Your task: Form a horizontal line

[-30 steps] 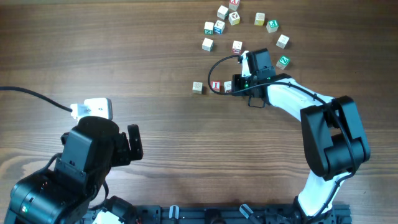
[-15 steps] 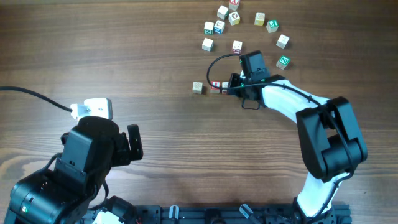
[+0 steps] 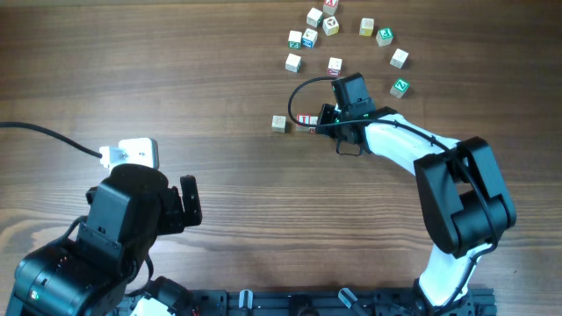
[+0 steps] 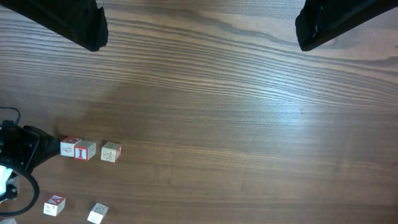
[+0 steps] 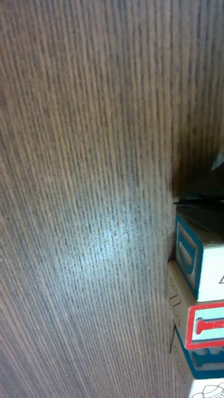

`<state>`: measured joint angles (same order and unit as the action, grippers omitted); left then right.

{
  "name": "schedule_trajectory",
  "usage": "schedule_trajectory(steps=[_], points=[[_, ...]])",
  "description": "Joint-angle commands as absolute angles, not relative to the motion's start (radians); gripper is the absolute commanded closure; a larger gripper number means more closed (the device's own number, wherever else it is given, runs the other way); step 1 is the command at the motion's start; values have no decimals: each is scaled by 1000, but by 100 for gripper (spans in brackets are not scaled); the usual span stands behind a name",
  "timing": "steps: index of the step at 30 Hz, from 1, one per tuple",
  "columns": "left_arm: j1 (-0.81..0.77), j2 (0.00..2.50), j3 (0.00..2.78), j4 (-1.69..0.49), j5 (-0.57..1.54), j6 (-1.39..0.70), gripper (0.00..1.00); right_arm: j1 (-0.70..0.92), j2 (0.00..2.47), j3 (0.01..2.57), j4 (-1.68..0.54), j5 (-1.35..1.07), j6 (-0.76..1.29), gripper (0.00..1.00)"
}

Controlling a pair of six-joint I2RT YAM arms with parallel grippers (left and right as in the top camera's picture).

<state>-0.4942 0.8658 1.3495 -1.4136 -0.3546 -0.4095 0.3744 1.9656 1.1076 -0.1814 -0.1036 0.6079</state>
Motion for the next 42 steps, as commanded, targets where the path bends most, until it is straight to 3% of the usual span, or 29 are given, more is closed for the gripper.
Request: schedule_trajectory(steps=[1,14,22,42], points=[[-490,864,1348,-1411,-364,-426,0,379,1988,1097,-168,-99,553,95],[-490,864,1348,-1411,-364,-426,0,384,1988,1097,-139,-144,498,95],[-490,864,1348,-1411,-364,-426,0,387,1990,1097,-186,-98,679,96],[-490,864,1348,-1411,-364,-426,0,433,1990,1097,-175,-34,757,95]])
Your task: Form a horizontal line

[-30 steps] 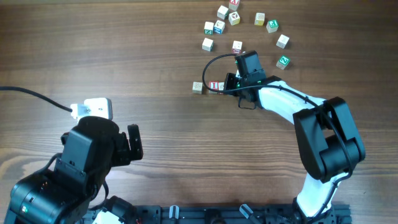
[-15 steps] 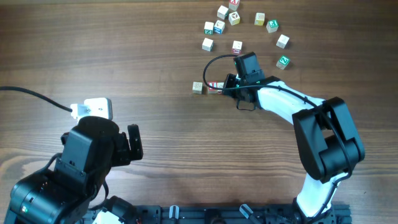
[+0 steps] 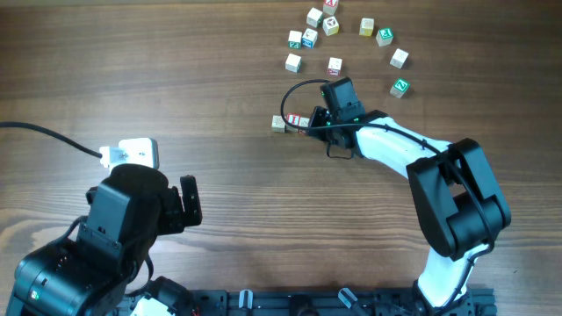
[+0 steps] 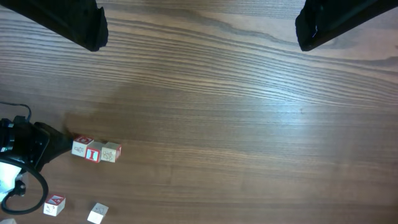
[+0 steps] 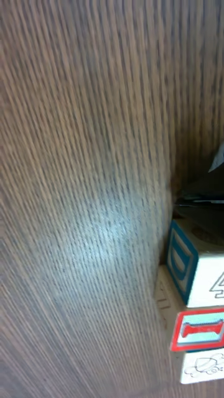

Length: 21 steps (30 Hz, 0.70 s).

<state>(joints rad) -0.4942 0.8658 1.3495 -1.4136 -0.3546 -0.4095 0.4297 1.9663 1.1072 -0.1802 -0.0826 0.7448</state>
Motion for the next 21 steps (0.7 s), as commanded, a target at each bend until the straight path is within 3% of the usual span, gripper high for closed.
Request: schedule_trajectory(steps=[1,8,21], points=[[-490,864,1348,-1411,-364,-426,0,433,1990,1097,-168,-34,750,95],[-490,864,1348,-1411,-364,-426,0,433,1990,1097,-105,-114,646,95],[-490,864,1348,-1411,-364,-426,0,432,1990,1100,-75,-32,603,95]])
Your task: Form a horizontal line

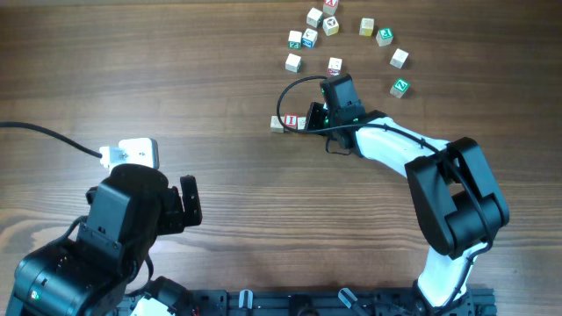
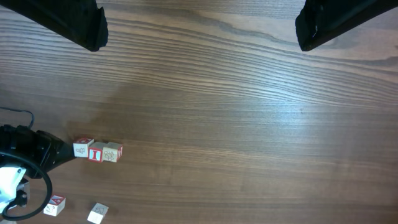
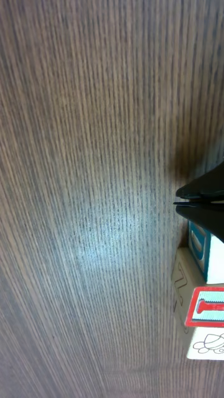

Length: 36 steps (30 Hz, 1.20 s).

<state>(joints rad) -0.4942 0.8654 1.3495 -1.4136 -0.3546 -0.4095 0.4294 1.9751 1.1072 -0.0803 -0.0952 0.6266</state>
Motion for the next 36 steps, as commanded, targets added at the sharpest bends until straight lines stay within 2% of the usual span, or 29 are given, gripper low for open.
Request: schedule_trajectory(steps=[1,8,19,36], points=[[-490,864,1348,-1411,-364,-426,0,432,1988,1103,-76,-17,602,95],[-490,864,1348,-1411,-364,-426,0,430,1950,1250,-181,66,486,96],[-490,864,1348,-1411,-364,-426,0,435,2024,1312,-29,-51,474,95],[-490,864,1348,-1411,-364,-426,0,501,2142,1447,-83,-44,445,95]])
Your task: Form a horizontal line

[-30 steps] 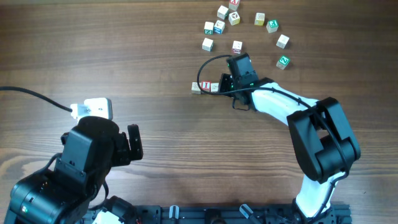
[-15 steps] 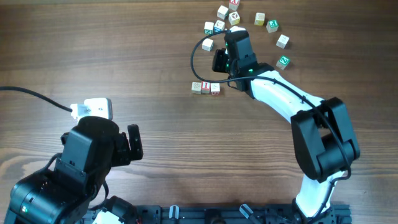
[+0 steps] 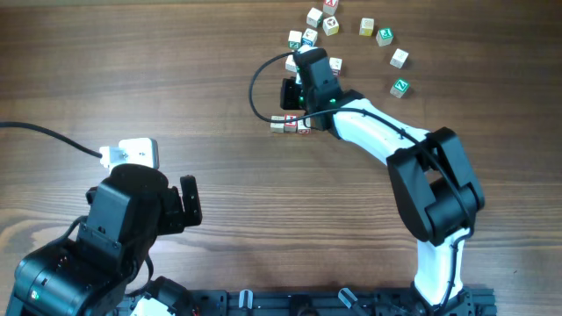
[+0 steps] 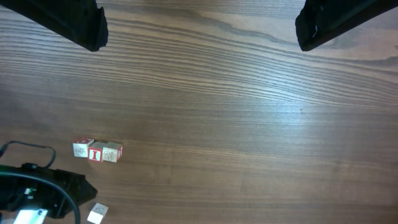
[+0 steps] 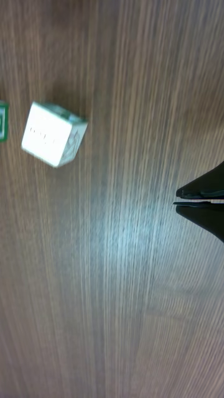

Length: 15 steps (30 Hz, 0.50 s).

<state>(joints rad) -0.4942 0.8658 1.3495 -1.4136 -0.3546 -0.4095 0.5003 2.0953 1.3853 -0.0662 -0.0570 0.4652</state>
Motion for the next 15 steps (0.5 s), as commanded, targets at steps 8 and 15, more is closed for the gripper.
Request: schedule_trajectory(steps=[8,15], points=[[-490,864,1348,-1411,-364,-426,0,534,2176,1487,-211,-35,425,95],[-490,864,1348,-1411,-364,-426,0,534,2176,1487,-249,-43,428,96]])
